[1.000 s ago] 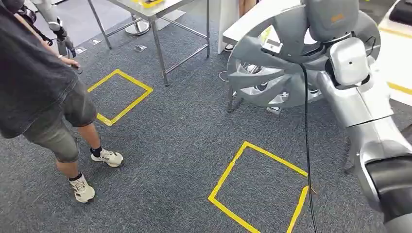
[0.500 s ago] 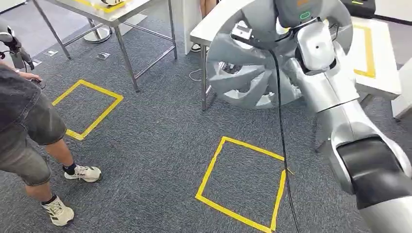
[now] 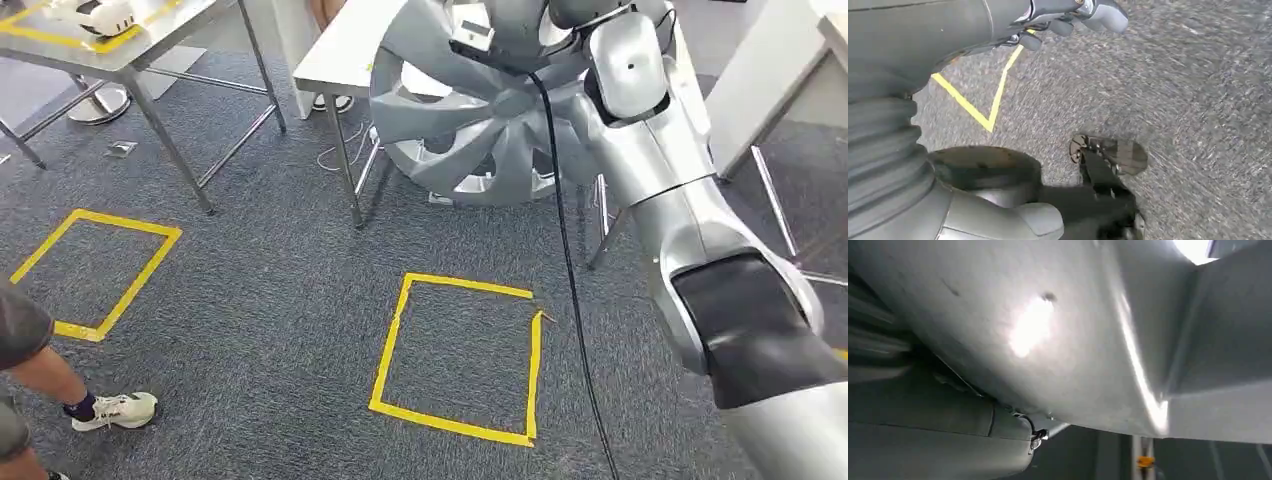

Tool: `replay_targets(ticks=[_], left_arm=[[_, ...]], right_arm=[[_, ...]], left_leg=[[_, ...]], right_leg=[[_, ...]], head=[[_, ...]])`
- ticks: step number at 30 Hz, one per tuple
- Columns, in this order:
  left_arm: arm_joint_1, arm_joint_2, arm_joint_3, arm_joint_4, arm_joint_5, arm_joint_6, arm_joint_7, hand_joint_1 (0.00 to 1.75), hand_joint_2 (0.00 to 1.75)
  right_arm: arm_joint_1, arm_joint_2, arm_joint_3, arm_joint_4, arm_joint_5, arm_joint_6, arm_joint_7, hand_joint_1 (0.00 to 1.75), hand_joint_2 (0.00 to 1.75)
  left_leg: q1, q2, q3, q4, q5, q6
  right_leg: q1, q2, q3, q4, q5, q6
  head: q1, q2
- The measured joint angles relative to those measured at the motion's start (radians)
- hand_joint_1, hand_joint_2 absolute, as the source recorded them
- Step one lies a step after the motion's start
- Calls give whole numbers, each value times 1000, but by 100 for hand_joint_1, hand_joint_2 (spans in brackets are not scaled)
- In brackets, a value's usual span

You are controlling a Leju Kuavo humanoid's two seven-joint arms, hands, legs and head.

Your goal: Take the parts from the cabinet and place them on the table.

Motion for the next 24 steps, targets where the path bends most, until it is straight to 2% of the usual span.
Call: replay_targets(ticks=[1,2,3,4,5,7,8,9,10,11,15,16,17,19,24], left_arm=[[3,1,0,0,0,0,0,0,175],[5,2,0,0,0,0,2,0,175],[5,2,0,0,0,0,3,0,175],[5,2,0,0,0,0,4,0,175],[4,2,0,0,1,0,6,0,175],[4,2,0,0,3,0,6,0,175],[2,2,0,0,8,0,9,0,175],[0,2,1,0,13,0,10,0,175],[0,2,2,0,14,1,13,0,175],[0,2,2,0,18,2,15,0,175],[0,2,5,0,20,2,8,0,175],[0,2,6,0,21,2,7,0,175],[0,3,8,0,21,2,6,0,175],[0,4,9,0,21,-1,6,0,175],[0,10,11,-1,21,-1,5,0,175]], right_arm=[[1,8,0,1,-11,-3,-5,175,175],[2,15,0,5,-18,-5,-16,175,175],[4,19,0,8,-23,-5,-25,175,175],[5,20,0,11,-23,-4,-33,175,175],[5,21,1,13,-23,0,-41,175,175],[2,22,2,14,-24,6,-57,175,175],[-4,25,3,16,-28,10,-69,175,175],[-12,26,5,19,-33,15,-81,175,175],[-14,29,7,21,-36,16,-89,175,175],[-12,31,11,22,-40,16,-90,175,175],[-15,34,21,30,-48,19,-90,175,175],[-18,34,24,33,-50,20,-90,175,175],[-21,35,25,35,-55,20,-90,175,175],[-24,40,25,42,-64,20,-90,175,175],[-23,43,31,51,-69,13,-85,175,175]], left_leg=[[2,-7,-37,87,-39,-4],[2,-8,-73,161,-63,-6],[3,-8,-91,196,-64,-7],[4,-8,-86,178,-40,-7],[6,-8,-64,125,-3,-7],[12,-11,13,-39,83,-8],[12,-24,29,-82,78,-9],[12,-27,36,-97,73,0],[12,-26,34,-101,77,1],[11,-27,33,-99,78,3],[10,-35,29,-98,83,14],[9,-35,28,-98,83,15],[6,-36,27,-96,82,20],[3,-35,24,-95,83,24],[-8,-34,23,-94,85,38]], right_leg=[[0,8,-2,0,0,-2],[0,22,-3,1,0,-2],[0,31,-3,2,0,-2],[-1,39,-3,4,0,-2],[-1,45,-3,6,-1,-1],[-4,54,-3,14,-6,8],[0,58,-9,24,-10,17],[2,64,-19,31,-10,23],[1,64,-23,33,-10,25],[1,64,-23,29,-4,10],[1,56,-16,17,0,15],[1,56,-16,15,2,18],[-1,55,-15,10,5,25],[-4,55,-15,8,7,38],[-14,56,-16,2,12,61]], head=[[-3,0],[-5,0],[-9,0],[-11,0],[-13,0],[-14,0],[-16,0],[-19,0],[-18,0],[-20,0],[-19,0],[-19,0],[-19,0],[-19,0],[-20,0]])
